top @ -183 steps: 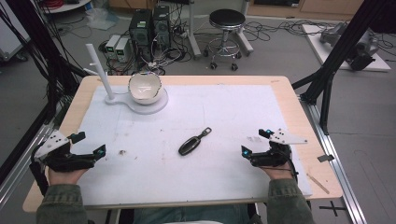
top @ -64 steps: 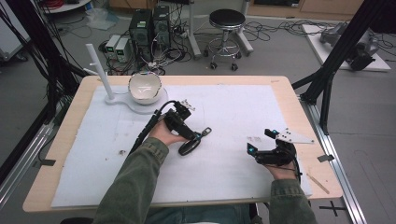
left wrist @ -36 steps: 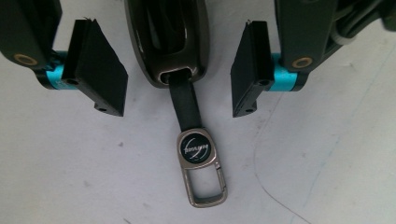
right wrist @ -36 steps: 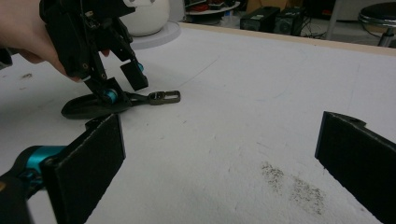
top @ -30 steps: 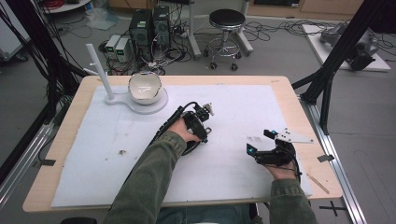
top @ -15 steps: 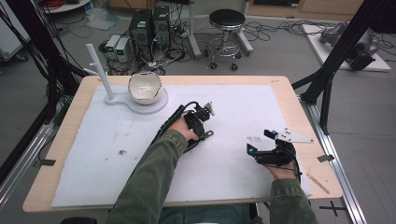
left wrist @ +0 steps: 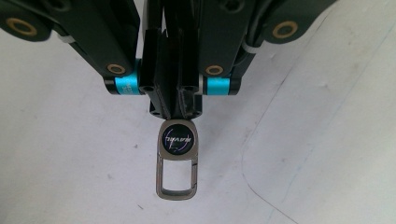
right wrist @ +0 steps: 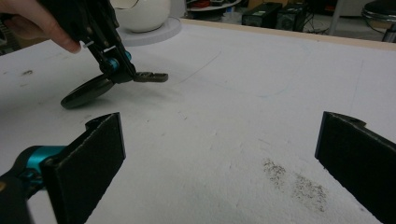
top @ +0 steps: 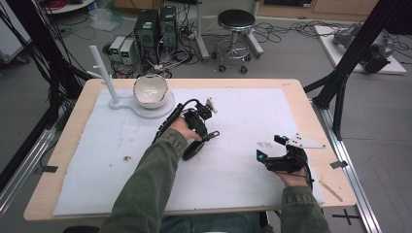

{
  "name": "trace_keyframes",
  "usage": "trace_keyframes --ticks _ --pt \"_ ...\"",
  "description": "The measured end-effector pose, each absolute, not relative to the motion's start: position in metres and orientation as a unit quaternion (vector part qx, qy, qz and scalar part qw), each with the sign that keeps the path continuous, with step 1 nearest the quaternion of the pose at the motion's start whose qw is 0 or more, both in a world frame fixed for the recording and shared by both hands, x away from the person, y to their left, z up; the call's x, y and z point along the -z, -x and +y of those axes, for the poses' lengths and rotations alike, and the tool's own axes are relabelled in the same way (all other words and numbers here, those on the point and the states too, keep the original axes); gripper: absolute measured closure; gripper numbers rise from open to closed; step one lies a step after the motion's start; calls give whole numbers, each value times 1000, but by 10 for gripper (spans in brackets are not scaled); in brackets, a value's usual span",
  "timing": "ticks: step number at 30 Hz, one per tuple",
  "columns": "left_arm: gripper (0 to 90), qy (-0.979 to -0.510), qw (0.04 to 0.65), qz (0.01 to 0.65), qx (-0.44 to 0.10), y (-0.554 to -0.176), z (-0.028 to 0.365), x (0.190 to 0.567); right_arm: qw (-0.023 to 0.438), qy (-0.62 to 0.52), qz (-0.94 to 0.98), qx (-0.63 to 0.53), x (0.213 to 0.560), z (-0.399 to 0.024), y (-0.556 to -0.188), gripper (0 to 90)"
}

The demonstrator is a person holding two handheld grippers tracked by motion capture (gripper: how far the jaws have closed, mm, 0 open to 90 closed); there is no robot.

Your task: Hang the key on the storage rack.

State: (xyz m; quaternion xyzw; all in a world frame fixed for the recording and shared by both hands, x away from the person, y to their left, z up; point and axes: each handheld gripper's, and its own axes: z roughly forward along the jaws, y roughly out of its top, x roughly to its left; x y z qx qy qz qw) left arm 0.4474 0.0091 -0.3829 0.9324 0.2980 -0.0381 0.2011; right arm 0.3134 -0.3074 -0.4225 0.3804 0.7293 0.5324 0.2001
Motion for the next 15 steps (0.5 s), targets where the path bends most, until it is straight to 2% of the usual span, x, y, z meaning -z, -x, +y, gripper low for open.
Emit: trace_keyframes --ticks 15 --pt "833 -931 230 282 8 -435 34 344 194 -374 733 -534 423 -306 -312 5"
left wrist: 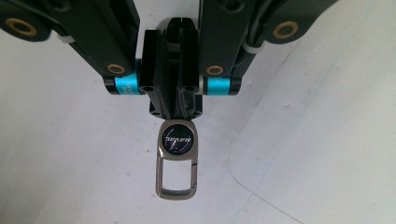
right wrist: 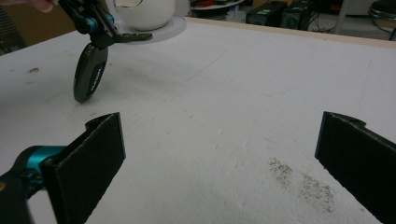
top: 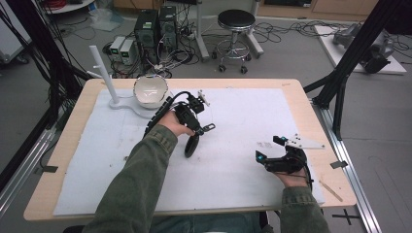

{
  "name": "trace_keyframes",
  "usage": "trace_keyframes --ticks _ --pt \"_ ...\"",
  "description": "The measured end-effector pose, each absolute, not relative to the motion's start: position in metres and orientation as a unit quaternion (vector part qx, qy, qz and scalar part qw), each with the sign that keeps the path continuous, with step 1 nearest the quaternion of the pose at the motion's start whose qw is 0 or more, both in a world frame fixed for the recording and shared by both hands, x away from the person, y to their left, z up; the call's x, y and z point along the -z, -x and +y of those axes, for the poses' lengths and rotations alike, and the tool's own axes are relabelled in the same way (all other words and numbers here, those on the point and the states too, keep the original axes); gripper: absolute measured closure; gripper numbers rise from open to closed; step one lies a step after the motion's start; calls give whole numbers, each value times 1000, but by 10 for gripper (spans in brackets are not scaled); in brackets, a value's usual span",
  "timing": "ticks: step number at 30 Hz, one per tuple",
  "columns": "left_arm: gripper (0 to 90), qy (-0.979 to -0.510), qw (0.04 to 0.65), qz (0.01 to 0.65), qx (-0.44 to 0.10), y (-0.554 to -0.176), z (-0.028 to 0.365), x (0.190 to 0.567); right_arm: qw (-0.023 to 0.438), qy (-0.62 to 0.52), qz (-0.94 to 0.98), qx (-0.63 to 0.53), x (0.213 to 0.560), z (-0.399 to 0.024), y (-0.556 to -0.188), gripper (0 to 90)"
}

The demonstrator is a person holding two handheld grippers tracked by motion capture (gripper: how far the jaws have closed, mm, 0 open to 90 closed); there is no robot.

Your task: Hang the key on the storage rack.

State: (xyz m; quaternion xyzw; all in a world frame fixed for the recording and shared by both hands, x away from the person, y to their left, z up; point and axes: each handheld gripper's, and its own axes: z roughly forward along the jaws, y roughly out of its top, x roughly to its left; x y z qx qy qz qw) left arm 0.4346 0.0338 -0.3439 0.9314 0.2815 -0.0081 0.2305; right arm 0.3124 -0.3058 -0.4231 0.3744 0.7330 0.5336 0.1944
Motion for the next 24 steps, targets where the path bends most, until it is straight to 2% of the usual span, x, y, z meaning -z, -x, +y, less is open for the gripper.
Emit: trace_keyframes --ticks 8,24 --pt "833 -931 236 278 -8 -433 44 334 190 -376 735 -531 423 -305 -312 5" --pt "831 -918 239 312 -53 -436 113 305 188 -377 741 -523 424 -304 -313 5"
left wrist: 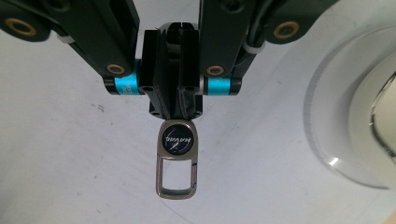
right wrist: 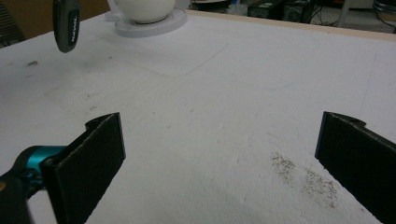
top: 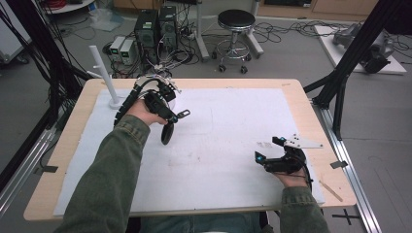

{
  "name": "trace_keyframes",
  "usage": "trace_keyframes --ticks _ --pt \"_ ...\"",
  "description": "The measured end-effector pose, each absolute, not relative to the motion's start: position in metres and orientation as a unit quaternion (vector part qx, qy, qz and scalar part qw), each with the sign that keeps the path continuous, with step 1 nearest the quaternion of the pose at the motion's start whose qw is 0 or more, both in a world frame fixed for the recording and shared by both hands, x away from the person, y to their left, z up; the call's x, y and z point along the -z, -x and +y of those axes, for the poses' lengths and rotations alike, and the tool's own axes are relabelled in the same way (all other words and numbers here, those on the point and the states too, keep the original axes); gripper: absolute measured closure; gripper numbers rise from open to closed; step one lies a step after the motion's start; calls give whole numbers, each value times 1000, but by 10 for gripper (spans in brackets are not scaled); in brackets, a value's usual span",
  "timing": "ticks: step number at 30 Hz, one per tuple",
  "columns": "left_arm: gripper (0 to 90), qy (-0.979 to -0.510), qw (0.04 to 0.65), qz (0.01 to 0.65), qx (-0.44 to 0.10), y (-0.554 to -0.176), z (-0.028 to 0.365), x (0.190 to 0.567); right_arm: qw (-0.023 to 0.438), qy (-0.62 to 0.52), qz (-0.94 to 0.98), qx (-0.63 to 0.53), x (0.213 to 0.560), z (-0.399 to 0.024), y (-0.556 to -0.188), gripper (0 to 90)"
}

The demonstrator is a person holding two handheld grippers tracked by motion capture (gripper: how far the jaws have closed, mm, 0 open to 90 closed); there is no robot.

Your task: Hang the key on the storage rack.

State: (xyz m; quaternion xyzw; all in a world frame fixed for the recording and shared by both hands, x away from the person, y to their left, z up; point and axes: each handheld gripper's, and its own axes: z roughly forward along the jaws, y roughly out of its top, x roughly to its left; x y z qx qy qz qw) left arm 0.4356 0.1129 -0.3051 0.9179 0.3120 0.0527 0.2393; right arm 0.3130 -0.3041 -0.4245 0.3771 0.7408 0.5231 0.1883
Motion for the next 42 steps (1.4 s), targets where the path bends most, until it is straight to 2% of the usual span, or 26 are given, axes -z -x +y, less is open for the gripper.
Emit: trace_keyframes --ticks 17,29,38,42 --pt "830 -881 288 364 -92 -441 179 279 192 -379 739 -523 424 -306 -313 5" --pt "830 -844 302 425 -124 -449 231 269 190 -384 740 -519 424 -306 -312 5" --pt "830 -831 298 444 -152 -446 259 271 192 -384 740 -518 424 -306 -312 5" --pt "830 -820 305 453 -168 -442 281 261 196 -382 741 -516 425 -306 -312 5"
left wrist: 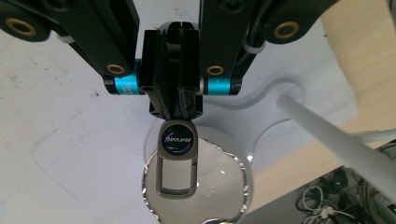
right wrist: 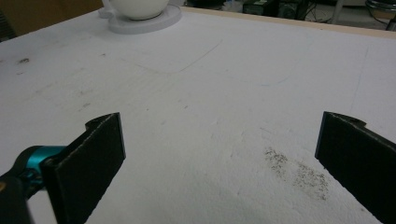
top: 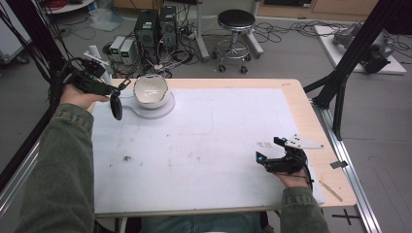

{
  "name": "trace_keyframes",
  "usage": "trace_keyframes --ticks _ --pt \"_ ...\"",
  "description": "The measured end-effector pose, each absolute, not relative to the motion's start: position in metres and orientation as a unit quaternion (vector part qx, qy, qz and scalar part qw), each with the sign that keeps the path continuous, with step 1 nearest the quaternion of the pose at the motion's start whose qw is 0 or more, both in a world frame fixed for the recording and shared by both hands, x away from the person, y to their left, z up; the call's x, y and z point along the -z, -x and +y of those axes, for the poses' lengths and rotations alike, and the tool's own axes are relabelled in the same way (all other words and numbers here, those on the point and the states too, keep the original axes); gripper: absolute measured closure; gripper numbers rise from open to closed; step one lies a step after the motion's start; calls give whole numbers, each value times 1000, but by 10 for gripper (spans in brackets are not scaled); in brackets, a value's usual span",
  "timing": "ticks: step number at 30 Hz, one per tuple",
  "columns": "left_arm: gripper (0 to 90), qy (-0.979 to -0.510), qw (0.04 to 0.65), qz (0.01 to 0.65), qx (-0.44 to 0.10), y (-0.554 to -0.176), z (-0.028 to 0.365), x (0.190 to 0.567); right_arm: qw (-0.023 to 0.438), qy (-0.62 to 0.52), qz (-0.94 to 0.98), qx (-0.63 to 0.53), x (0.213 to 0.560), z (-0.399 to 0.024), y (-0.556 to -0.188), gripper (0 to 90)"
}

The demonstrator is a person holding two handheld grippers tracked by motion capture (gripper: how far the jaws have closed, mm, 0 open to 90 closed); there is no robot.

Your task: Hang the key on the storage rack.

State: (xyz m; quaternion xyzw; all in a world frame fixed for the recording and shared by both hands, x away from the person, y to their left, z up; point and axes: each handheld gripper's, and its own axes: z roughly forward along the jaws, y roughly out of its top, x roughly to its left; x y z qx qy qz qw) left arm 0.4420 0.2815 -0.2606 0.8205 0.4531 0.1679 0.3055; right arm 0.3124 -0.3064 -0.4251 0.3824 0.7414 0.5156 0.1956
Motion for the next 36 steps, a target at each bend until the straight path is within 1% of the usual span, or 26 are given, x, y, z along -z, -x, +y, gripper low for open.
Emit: trace_keyframes --ticks 5,11,14,22,27,31,36 --pt "830 -809 299 469 -188 -445 301 256 198 -385 744 -510 425 -306 -311 5" --pt "830 -784 335 484 -197 -450 327 250 203 -384 749 -500 426 -305 -312 5" --pt "830 -778 336 488 -210 -453 335 246 206 -387 752 -493 427 -306 -312 5" --pt "830 -777 330 488 -222 -457 345 243 208 -391 757 -481 427 -305 -309 5" --pt "830 -765 320 506 -238 -455 352 241 207 -393 759 -476 429 -306 -309 5" --pt "830 -770 304 510 -234 -455 357 244 209 -393 760 -474 429 -307 -309 5" --pt "830 -772 299 511 -232 -458 357 248 208 -390 764 -471 430 -305 -311 5"
